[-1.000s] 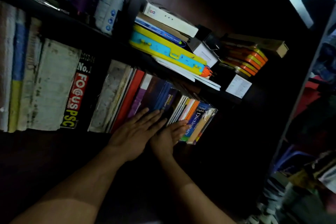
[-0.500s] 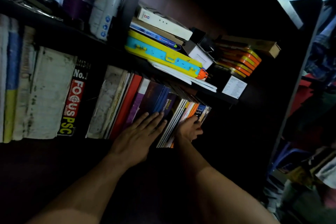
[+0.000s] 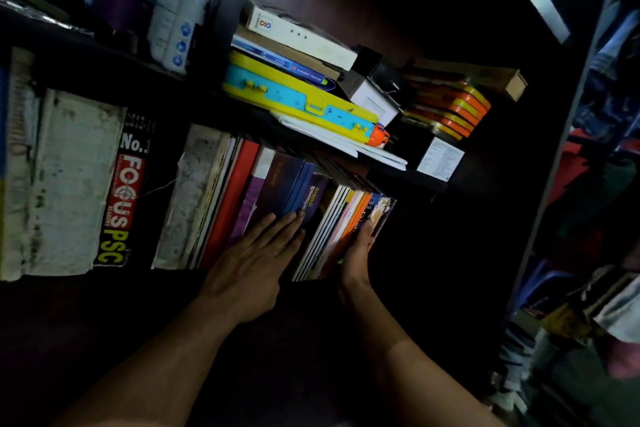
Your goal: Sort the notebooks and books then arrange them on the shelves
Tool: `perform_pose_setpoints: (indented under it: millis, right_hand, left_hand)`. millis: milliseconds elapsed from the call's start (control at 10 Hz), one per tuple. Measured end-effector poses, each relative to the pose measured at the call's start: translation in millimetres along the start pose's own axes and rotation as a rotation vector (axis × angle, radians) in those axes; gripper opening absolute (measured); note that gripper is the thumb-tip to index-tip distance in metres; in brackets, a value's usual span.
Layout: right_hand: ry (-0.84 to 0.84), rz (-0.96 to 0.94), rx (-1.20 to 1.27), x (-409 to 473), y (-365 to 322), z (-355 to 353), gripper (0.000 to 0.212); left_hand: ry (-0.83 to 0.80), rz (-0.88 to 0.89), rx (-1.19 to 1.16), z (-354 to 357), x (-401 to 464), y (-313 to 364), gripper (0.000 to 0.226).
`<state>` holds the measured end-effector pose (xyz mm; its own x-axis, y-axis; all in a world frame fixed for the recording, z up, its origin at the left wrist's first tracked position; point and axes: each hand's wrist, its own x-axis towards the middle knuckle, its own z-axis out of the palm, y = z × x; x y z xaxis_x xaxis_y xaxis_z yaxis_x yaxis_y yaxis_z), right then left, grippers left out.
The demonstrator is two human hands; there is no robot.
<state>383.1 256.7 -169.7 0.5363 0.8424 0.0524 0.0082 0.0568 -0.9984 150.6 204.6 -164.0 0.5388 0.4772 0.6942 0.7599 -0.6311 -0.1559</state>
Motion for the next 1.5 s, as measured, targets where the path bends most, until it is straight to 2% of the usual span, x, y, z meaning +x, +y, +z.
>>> perform_pose_setpoints:
  millis: [100, 200, 400, 500, 600, 700, 800, 900, 1000, 1200, 1300, 1400, 1500]
  right_hand:
    - [0.035, -0.183, -0.018, -51, -21, 11, 0.093]
    - [-0.072, -0.269, -0.015, -60, -15, 22, 0.068]
    - [-0.037, -0.296, -0.054, -62, -19, 22, 0.069]
    - [0.254, -0.301, -0.12, -66, -27, 13, 0.076]
    - [0.372, -0.257, -0.165, -56, -35, 8, 0.065]
    - [0.369, -0.228, -0.268, -51, -35, 14, 0.068]
    - [0.347, -0.242, -0.297, -55, -34, 12, 0.07]
    - [0.219, -0.401, -0.339, -71, -28, 16, 0.069]
    - [0.017, -0.464, -0.247, -84, -26, 28, 0.077]
    - [0.058, -0.442, -0.285, -83, -30, 36, 0.091]
    - [0.018, -0.305, -0.506, -93, -36, 17, 0.086]
    - [-0.087, -0.264, -0.564, -126, -52, 3, 0.083]
    - [-0.277, -0.224, -0.516, -179, -76, -10, 0.084]
  left_hand:
    - [0.013, 0.016, -0.007, -1, 2, 0, 0.092]
    - [0.033, 0.019, -0.014, -1, 3, 0, 0.091]
    - [0.009, 0.008, -0.023, -1, 2, 1, 0.084]
    - [0.006, 0.008, -0.011, -1, 1, -1, 0.083]
    - [0.008, 0.024, -0.009, -2, 2, -1, 0.08]
    - [-0.004, 0.032, -0.011, 1, 3, -3, 0.079]
    - [-0.047, 0.029, 0.034, 2, 0, 2, 0.081]
    - [-0.12, 0.008, 0.041, 1, -1, 3, 0.08]
    - [-0.089, 0.023, 0.019, 1, -1, 1, 0.083]
    - [-0.114, 0.013, 0.084, -3, -1, 3, 0.093]
    - [-0.216, -0.013, 0.098, -15, -5, 10, 0.089]
    - [-0.321, -0.115, 0.026, -49, -23, 24, 0.083]
    - [-0.356, -0.372, -0.268, -108, -40, 42, 0.076]
